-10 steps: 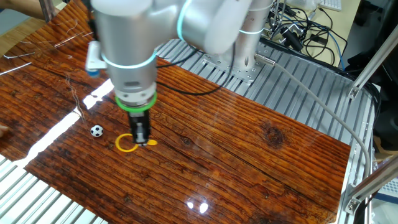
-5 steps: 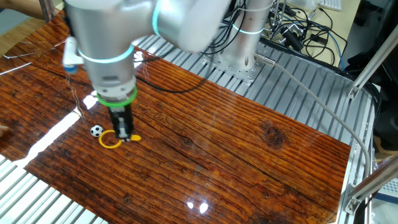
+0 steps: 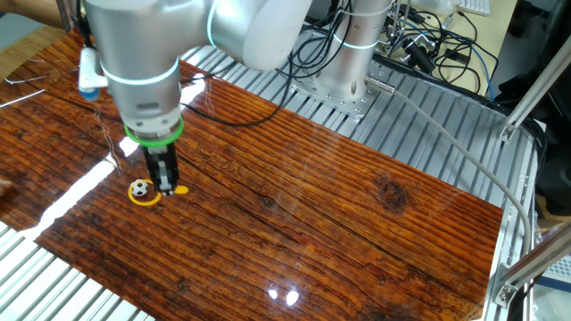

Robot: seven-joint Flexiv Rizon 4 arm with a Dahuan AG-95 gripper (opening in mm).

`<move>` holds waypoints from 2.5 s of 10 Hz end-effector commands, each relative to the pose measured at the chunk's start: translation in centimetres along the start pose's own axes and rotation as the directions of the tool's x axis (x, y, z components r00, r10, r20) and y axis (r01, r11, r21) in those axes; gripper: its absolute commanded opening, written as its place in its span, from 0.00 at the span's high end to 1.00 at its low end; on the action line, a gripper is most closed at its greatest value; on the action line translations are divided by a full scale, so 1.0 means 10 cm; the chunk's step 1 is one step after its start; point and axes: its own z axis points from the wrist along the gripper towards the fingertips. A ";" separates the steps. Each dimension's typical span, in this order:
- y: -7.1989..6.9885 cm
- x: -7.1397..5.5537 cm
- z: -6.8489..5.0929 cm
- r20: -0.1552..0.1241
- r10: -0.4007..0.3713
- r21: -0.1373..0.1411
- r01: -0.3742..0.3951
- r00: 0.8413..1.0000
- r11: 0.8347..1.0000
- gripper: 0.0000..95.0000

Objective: Attach the bubble ring to the ball

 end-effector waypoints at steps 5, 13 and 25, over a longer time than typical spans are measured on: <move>-0.13 -0.14 0.08 -0.007 -0.039 -0.003 0.039 0.999 0.999 1.00; -0.13 -0.14 0.11 -0.159 0.099 0.042 -0.093 0.982 0.995 1.00; -0.26 -0.02 0.27 -0.098 0.014 0.044 -0.010 0.995 0.999 1.00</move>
